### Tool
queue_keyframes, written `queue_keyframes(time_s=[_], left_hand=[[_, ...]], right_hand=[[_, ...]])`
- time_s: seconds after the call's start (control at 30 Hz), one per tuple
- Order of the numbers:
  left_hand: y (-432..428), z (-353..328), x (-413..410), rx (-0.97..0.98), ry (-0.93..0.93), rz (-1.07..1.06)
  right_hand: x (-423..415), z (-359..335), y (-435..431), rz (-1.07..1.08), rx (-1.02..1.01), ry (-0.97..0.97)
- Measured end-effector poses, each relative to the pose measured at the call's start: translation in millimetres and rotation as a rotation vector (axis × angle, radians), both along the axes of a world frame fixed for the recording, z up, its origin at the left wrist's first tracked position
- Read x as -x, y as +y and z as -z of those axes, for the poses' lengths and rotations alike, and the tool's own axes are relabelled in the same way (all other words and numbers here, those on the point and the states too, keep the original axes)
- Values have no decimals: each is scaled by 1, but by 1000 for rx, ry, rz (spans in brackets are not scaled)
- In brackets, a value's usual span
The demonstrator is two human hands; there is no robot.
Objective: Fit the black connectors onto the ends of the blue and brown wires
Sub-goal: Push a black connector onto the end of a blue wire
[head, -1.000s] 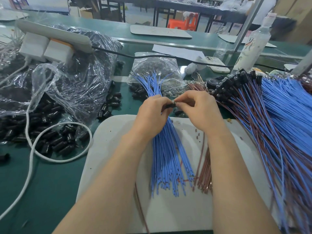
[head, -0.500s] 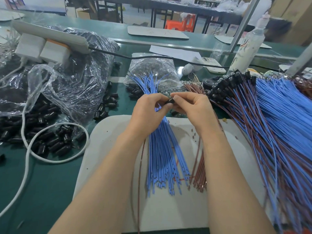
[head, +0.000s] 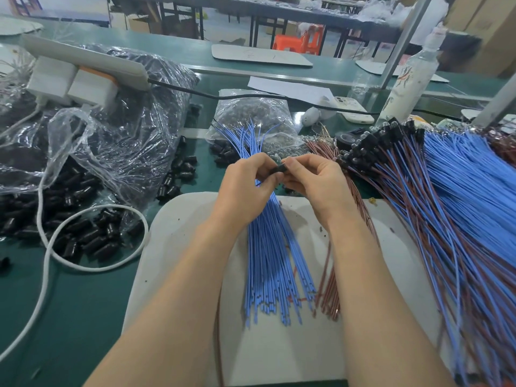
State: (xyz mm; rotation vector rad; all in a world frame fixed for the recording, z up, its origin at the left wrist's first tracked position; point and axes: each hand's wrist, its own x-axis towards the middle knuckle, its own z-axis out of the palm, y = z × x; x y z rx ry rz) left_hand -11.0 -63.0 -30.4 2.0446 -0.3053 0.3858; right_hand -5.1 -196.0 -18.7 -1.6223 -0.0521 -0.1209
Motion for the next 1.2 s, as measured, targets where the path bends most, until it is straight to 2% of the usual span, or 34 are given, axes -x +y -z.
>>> queue_keyframes(time_s=[0.27,0.5,0.57,0.67,0.73,0.77,0.87,0.9,1.0,1.13,1.2], left_hand=[[1,3,-3,-28,26,-35],[0,5,-5,-41,103,0],[1,3,-4,-5,136,42],[3,-2,-2,149,201,136],[3,-3,-1,172,216,145],[3,-3,-2,126,212,118],[0,1,-5,-57,157,-17],[-2,0,-5,-80,140,-45],[2,-3,-5,-86,118,-37],[8,-4,-3,30,228,41],[6,-4,-5,151,218,-25]], right_hand=[[-2,3,2,-23,-53,45],[-2,4,0,-16,92,42],[-3,3,-3,-62,36,77],[-3,2,-6,-132,-193,169],[-3,1,-4,-133,-225,176],[-4,2,-3,-100,-136,136],[-7,7,1,79,377,-86],[-7,9,4,105,446,-127],[-8,9,3,105,328,-110],[-14,2,-33,325,-65,41],[-15,6,-34,430,74,50]])
